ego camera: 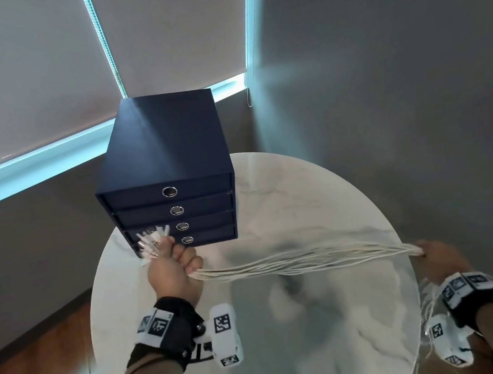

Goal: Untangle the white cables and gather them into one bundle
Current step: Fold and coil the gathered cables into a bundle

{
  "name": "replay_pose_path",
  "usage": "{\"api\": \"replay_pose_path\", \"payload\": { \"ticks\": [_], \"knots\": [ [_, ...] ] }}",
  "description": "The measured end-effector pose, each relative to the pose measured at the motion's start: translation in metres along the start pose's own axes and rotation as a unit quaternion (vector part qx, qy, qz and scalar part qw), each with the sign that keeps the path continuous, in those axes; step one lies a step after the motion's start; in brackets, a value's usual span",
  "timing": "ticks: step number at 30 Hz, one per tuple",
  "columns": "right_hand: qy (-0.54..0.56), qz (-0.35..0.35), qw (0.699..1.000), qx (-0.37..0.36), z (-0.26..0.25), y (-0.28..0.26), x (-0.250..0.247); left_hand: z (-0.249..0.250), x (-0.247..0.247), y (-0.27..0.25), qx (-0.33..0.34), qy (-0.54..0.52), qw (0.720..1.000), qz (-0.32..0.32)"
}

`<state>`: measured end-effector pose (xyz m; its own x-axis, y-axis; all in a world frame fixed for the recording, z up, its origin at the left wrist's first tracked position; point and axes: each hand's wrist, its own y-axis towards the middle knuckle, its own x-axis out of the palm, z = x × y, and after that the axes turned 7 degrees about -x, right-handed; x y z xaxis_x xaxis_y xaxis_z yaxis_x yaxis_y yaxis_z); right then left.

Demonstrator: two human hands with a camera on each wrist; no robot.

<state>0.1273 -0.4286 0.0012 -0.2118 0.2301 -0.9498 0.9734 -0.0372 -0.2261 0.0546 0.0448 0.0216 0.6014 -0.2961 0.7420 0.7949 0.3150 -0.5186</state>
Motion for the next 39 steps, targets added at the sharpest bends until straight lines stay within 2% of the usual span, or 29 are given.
{"api": "replay_pose_path", "payload": {
  "ticks": [4,6,8,10,12,14,16,19,21,24,26,32,36,39],
  "knots": [
    [-0.018,0.033,0.998,0.043,-0.004,0.015,-0.005,-0.026,-0.001,-0.009,0.004,0.056,0.998,-0.002],
    [-0.021,-0.006,0.998,0.051,-0.005,0.021,0.010,-0.032,0.001,-0.011,0.014,0.077,0.997,0.006],
    [-0.043,-0.101,0.993,0.037,-0.019,0.019,0.024,-0.036,0.003,-0.011,0.029,0.091,0.995,0.016],
    [-0.086,-0.196,0.977,-0.010,-0.048,0.012,0.027,-0.041,0.006,-0.013,0.039,0.099,0.994,0.023],
    [-0.052,-0.222,0.969,-0.097,-0.088,-0.001,0.024,-0.048,0.011,-0.016,0.043,0.106,0.993,0.025],
    [0.027,-0.199,0.958,-0.203,-0.135,-0.019,0.024,-0.056,0.017,-0.020,0.044,0.114,0.992,0.022],
    [0.111,-0.157,0.934,-0.300,-0.186,-0.042,0.027,-0.065,0.024,-0.023,0.039,0.118,0.992,0.016],
    [0.128,-0.160,0.909,-0.363,-0.245,-0.064,0.046,-0.077,0.031,-0.029,0.033,0.106,0.994,-0.002],
    [0.103,-0.128,0.911,-0.378,-0.263,-0.070,0.059,-0.076,0.033,-0.031,0.026,0.114,0.993,-0.020],
    [0.107,-0.092,0.921,-0.363,-0.260,-0.076,0.067,-0.064,0.029,-0.034,0.017,0.182,0.981,-0.058],
    [0.103,-0.079,0.913,-0.386,-0.252,-0.080,0.068,-0.057,0.024,-0.036,0.016,0.235,0.969,-0.082],
    [0.061,-0.081,0.888,-0.449,-0.238,-0.084,0.067,-0.046,0.017,-0.034,-0.020,0.194,0.977,-0.084],
    [0.069,-0.120,0.894,-0.426,-0.234,-0.092,0.066,-0.045,0.020,-0.032,0.024,0.197,0.977,-0.082],
    [0.079,-0.152,0.898,-0.406,-0.232,-0.095,0.063,-0.045,0.020,-0.034,0.078,0.272,0.955,-0.087]
  ]
}}
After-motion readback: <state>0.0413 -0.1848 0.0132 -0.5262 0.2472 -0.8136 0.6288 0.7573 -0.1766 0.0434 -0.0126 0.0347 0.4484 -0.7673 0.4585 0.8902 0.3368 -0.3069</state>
